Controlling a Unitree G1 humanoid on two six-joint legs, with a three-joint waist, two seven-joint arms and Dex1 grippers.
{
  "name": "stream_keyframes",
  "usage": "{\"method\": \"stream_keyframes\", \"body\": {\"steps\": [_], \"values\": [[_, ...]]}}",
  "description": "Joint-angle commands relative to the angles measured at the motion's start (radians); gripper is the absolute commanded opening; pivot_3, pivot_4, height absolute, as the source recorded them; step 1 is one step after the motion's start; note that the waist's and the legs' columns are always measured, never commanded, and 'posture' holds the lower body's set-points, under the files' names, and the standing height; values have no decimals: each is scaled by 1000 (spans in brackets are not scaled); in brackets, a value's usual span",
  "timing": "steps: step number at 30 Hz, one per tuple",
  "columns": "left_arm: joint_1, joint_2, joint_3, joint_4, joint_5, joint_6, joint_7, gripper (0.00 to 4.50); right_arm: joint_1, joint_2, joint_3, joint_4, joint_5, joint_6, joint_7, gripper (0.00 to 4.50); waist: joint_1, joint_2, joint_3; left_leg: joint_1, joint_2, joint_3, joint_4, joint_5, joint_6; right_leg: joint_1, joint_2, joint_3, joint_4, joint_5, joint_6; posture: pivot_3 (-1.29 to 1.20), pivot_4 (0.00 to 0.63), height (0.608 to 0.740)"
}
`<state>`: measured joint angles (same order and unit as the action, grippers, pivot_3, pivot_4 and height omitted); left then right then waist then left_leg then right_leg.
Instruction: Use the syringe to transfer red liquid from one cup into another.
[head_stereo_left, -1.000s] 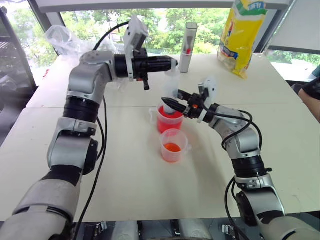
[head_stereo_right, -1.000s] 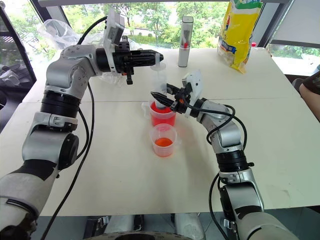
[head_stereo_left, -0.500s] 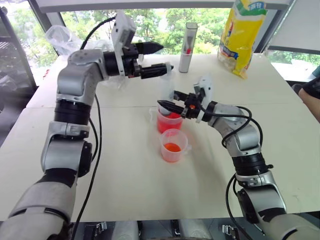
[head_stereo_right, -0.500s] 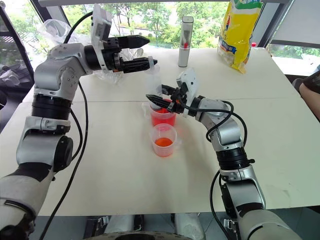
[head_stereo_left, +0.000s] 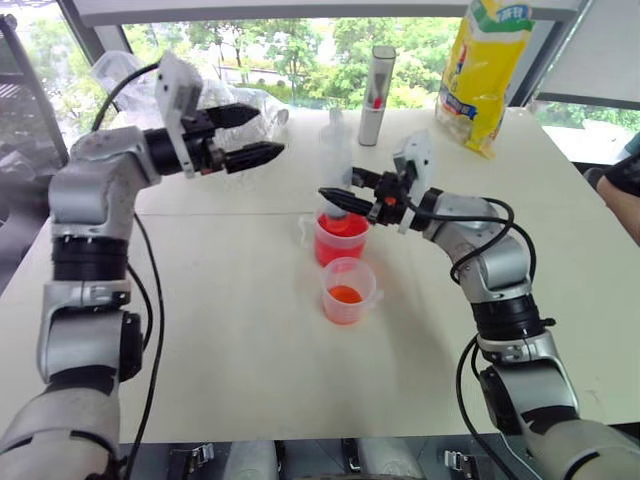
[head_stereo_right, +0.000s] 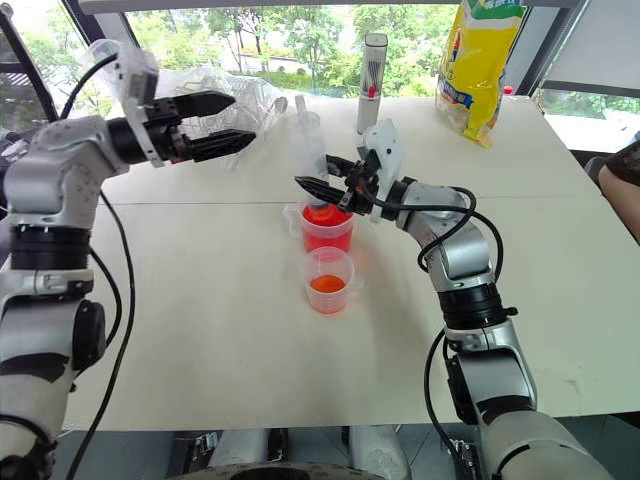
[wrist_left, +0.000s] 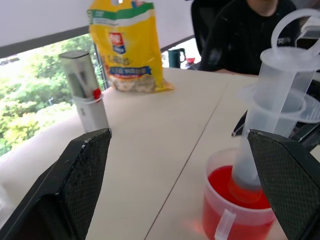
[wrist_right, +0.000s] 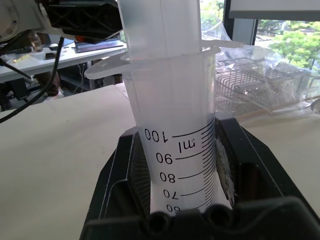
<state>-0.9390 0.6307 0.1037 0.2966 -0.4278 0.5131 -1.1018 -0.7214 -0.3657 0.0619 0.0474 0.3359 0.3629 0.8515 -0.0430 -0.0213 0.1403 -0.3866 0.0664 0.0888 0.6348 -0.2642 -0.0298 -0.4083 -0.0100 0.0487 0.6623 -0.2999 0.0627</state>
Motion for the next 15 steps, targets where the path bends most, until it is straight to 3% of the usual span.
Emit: {"method": "stream_keyframes", "body": {"steps": [1,7,15], "values": [[29,36,53,-111,-54,43,16,4452,-41,-11,-43,-28,26,-4,-10,1390,0,0,0,0,0,0,0,0,0,0,0,0,0,0,0,0,150,740],[41,28,50,-171,-86,76,38,4452,-54,-60,-108,-175,114,123,-39,1390,3,0,0,0,0,0,0,0,0,0,0,0,0,0,0,0,150,740],[9,6,23,-147,-91,58,20,4452,-20,-180,-238,-477,368,416,-118,1390,2,0,0,0,0,-1,0,0,0,0,0,0,0,0,0,0,150,740]]}}
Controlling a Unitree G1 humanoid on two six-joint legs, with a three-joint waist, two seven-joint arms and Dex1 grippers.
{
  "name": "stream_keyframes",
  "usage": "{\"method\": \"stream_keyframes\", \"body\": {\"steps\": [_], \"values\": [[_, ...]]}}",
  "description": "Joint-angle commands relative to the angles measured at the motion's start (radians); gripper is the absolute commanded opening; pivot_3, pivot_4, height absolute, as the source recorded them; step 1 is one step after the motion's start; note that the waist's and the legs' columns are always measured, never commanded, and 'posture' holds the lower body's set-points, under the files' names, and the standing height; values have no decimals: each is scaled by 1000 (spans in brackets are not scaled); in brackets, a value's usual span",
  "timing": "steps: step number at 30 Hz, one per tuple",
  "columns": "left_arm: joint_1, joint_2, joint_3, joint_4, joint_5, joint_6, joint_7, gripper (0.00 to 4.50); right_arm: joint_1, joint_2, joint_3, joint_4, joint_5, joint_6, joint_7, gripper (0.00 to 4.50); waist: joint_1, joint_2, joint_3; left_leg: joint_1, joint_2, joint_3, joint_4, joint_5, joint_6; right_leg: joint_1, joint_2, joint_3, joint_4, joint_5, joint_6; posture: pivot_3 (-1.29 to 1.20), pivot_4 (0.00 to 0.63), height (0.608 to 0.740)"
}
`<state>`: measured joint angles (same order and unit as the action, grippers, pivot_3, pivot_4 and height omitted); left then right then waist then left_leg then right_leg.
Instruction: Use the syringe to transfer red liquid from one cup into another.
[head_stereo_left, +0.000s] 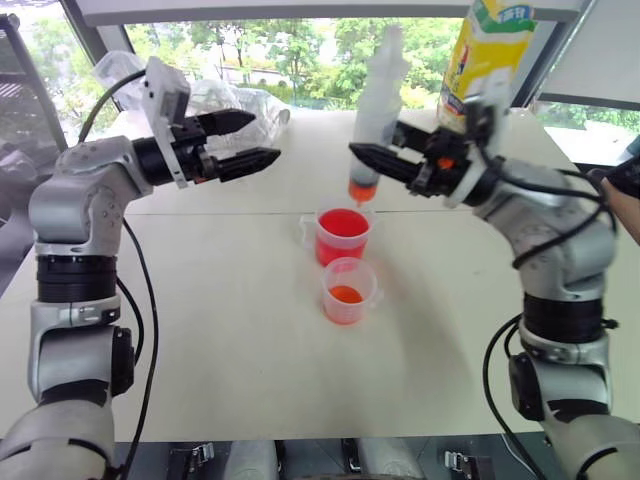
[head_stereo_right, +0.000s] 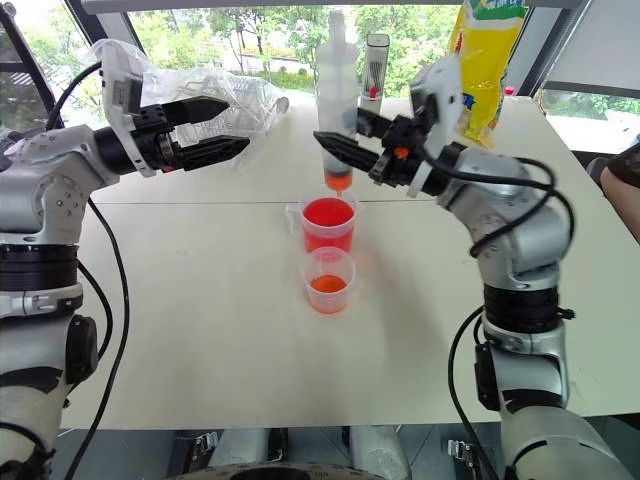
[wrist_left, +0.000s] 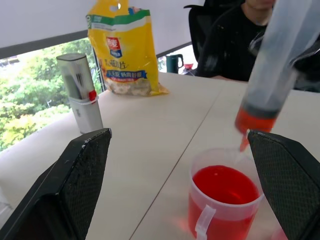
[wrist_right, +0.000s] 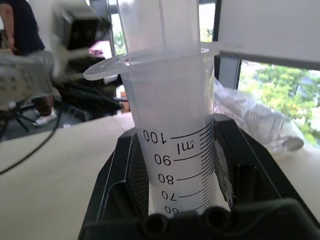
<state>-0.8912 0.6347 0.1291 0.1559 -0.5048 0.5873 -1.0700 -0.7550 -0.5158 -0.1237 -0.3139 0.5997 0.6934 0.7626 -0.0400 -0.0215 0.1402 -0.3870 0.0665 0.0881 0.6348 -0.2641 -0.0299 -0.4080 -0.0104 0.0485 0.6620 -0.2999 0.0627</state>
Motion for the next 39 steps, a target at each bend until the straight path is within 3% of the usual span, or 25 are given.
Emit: {"method": "stream_keyframes", "body": {"steps": [1,6,13,26,39], "values": [[-41,0,-4,-2,-13,-18,-15,4452,31,-42,-59,-148,130,112,-36,1390,-1,0,0,0,0,0,0,0,0,0,0,0,0,0,0,0,150,740],[-65,-16,-17,20,-13,-28,-35,4452,173,-58,-67,-269,213,182,-96,1390,-2,0,0,0,0,0,0,0,0,1,0,0,-1,0,0,0,150,740],[-75,-50,-29,-38,-60,20,-39,4452,352,-40,21,-313,142,107,-132,1390,-2,0,0,0,0,-1,0,0,0,1,0,0,-1,0,0,0,150,740],[-140,-138,-74,-125,-160,105,-53,4452,385,-47,91,-308,89,19,-126,1390,-2,0,0,0,-1,-1,0,0,0,1,1,0,-1,0,0,0,150,740],[-135,-122,-115,-120,-146,90,-109,4452,378,-45,106,-285,74,-16,-120,1390,-1,0,0,0,-1,-2,0,0,0,1,1,0,-1,0,0,0,150,740]]}}
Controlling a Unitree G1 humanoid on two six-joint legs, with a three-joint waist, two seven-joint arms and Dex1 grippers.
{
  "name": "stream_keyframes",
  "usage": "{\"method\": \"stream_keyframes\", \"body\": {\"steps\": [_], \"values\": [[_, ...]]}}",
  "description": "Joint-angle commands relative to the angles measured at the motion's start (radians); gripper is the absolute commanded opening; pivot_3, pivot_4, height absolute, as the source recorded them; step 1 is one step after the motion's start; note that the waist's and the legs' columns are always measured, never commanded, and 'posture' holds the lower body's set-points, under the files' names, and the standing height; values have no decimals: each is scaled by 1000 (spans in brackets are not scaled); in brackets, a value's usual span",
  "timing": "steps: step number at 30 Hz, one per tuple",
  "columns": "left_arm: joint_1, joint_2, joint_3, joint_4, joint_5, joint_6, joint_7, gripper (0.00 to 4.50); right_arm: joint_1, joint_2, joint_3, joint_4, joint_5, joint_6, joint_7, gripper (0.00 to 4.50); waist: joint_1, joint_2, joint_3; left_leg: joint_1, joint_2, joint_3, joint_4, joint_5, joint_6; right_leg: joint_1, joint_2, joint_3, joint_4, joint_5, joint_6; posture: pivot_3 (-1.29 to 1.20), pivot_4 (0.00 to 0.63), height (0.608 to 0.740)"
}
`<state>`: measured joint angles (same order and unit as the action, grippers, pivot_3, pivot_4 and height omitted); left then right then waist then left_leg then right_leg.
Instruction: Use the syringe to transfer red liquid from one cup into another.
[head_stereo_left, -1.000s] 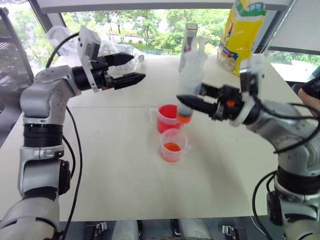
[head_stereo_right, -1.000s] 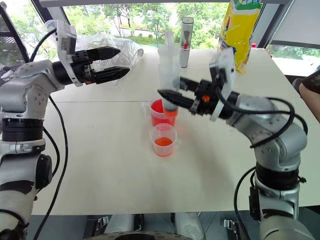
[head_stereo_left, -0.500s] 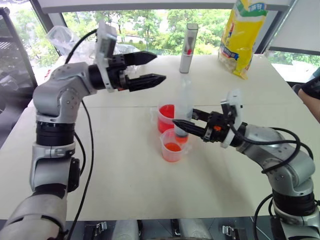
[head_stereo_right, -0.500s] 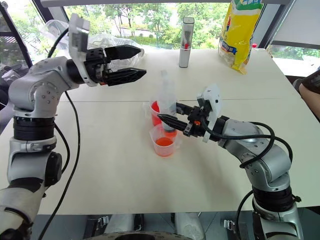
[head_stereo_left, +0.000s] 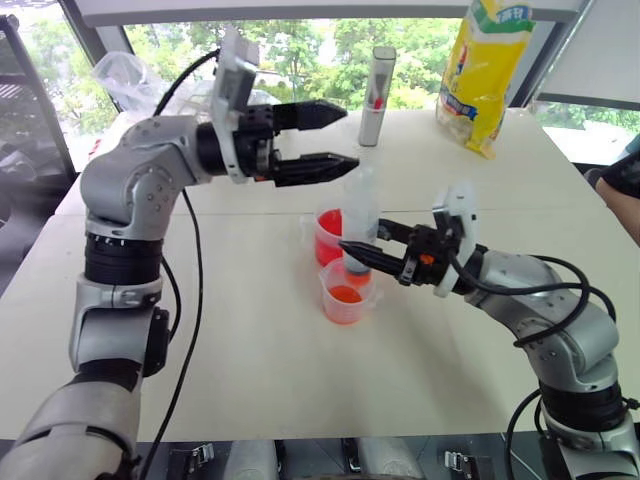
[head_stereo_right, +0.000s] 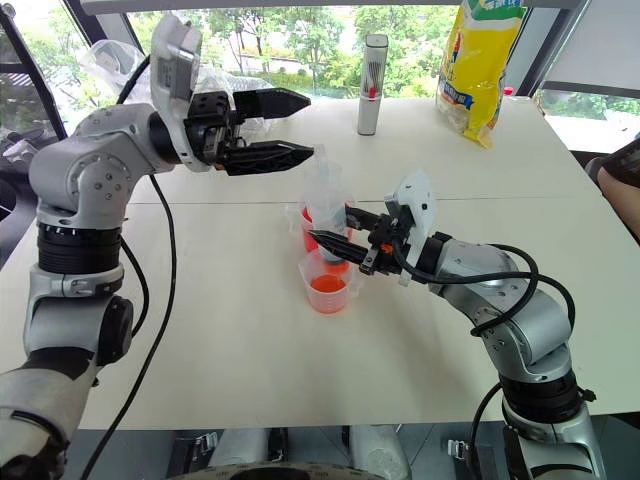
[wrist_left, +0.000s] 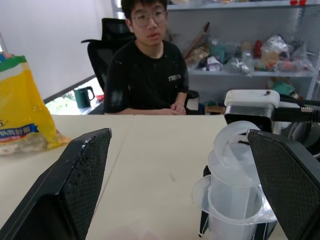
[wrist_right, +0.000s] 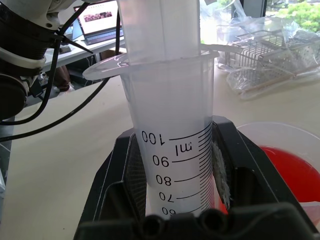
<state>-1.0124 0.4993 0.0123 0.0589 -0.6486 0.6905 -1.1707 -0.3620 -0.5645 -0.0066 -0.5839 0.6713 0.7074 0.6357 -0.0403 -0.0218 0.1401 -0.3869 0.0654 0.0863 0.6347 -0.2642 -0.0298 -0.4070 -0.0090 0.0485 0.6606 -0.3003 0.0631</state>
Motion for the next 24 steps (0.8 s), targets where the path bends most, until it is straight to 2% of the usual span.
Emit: {"method": "stream_keyframes", "body": {"steps": [1,6,16,19,20,21,24], "values": [[-12,15,4,-23,-2,-13,-10,4452,-15,3,-12,-15,3,-31,8,1390,0,0,0,0,0,0,0,0,0,0,0,0,0,0,0,0,150,740],[-3,26,3,-27,5,-14,-13,4452,-17,-1,-15,-17,7,-33,13,1390,0,0,0,0,0,0,0,0,0,0,0,0,0,0,0,0,150,740],[-6,-22,-27,-10,10,-21,-4,4452,-30,-1,-9,-12,9,-27,24,1390,1,0,0,0,0,0,0,0,0,0,0,0,0,0,0,0,150,740],[-12,-35,-38,-2,13,-24,-8,3624,-34,1,-7,-11,9,-25,23,1390,0,0,0,0,0,0,0,0,0,0,0,0,0,0,0,0,150,740],[-14,-39,-41,1,13,-25,-9,2986,-35,2,-6,-10,9,-25,23,1390,0,0,0,0,0,0,0,0,0,0,0,0,0,0,0,0,150,740],[-17,-43,-43,5,14,-26,-9,2649,-37,2,-5,-10,9,-24,23,1390,0,0,0,0,0,0,0,0,0,0,0,0,0,0,0,0,150,740],[-22,-55,-49,11,16,-27,-15,1185,-39,3,-3,-9,10,-23,22,1390,1,0,0,0,0,0,0,0,0,0,0,0,0,0,0,0,150,740]]}}
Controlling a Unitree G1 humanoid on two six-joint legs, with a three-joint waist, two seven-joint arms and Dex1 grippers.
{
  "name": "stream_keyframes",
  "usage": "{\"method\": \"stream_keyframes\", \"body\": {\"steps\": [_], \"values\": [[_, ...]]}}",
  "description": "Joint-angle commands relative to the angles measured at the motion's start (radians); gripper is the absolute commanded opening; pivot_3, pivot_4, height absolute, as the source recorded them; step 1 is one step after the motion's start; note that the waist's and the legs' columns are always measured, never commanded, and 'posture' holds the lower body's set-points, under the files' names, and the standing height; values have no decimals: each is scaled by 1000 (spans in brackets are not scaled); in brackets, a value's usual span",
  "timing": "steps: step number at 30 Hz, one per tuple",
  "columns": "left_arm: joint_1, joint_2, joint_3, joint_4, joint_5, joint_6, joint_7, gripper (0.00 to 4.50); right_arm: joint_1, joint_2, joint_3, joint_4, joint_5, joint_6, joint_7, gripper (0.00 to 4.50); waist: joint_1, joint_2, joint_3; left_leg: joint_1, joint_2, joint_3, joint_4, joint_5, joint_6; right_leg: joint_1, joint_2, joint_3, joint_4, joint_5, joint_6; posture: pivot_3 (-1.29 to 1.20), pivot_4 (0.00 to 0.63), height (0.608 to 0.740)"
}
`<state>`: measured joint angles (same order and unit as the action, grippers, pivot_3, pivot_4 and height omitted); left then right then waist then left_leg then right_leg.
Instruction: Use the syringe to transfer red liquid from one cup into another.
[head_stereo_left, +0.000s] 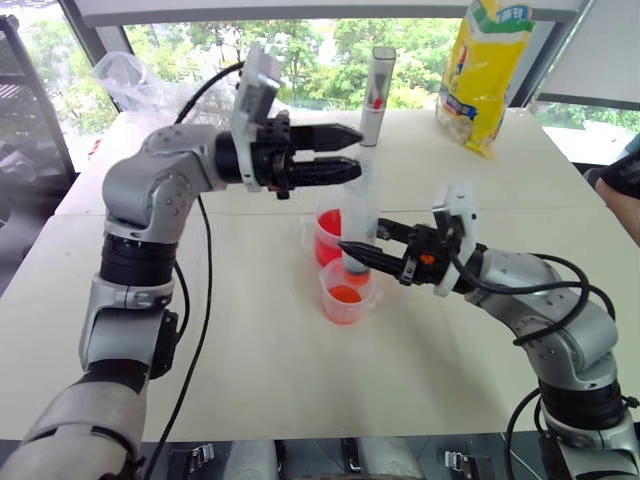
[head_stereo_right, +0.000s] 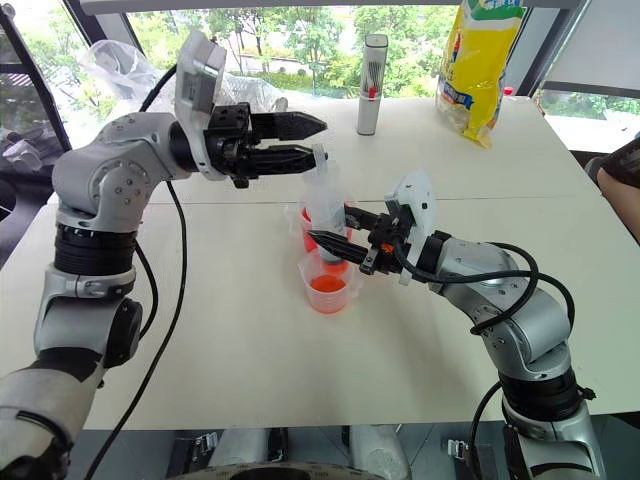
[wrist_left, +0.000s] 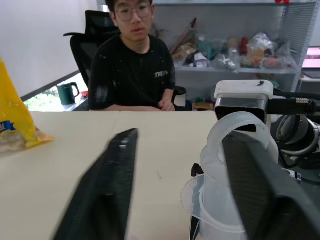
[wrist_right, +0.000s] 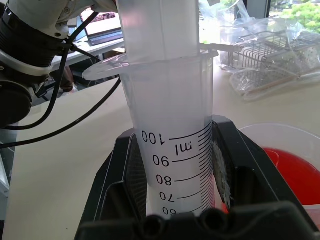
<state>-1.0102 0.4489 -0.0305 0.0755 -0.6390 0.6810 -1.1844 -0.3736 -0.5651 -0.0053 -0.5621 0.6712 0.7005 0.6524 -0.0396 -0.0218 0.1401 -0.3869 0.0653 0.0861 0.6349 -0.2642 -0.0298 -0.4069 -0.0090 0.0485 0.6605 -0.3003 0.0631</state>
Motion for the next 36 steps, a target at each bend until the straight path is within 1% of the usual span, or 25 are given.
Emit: {"method": "stream_keyframes", "body": {"steps": [1,2,3,10,17,36], "values": [[-25,-7,-8,-4,6,-17,-4,662,-29,4,-3,-30,11,-15,4,1390,0,0,0,0,0,0,0,0,0,0,0,0,0,0,0,0,150,740],[-26,-9,-9,-4,4,-15,-7,210,-30,4,-3,-30,12,-15,3,1390,0,0,0,0,0,0,0,0,0,0,0,0,0,0,0,0,150,740],[-26,-11,-10,-4,3,-13,-10,95,-31,4,-2,-29,13,-15,3,1390,0,0,0,0,0,0,0,0,0,0,0,0,0,0,0,0,150,740],[-22,-13,-27,-27,-16,17,-38,95,-38,7,-3,-26,20,-12,2,1390,-1,0,0,0,0,0,0,0,0,0,0,0,0,0,0,0,150,740],[5,1,-67,-51,-1,31,-70,95,-63,13,-18,-24,48,4,2,1390,-2,0,0,0,0,0,0,0,0,0,0,0,0,0,0,0,150,740],[50,-2,-94,-82,10,42,-78,95,-121,6,-77,-11,117,54,-10,1390,-1,0,0,0,0,0,0,0,0,0,0,0,0,0,0,0,150,740]]}}
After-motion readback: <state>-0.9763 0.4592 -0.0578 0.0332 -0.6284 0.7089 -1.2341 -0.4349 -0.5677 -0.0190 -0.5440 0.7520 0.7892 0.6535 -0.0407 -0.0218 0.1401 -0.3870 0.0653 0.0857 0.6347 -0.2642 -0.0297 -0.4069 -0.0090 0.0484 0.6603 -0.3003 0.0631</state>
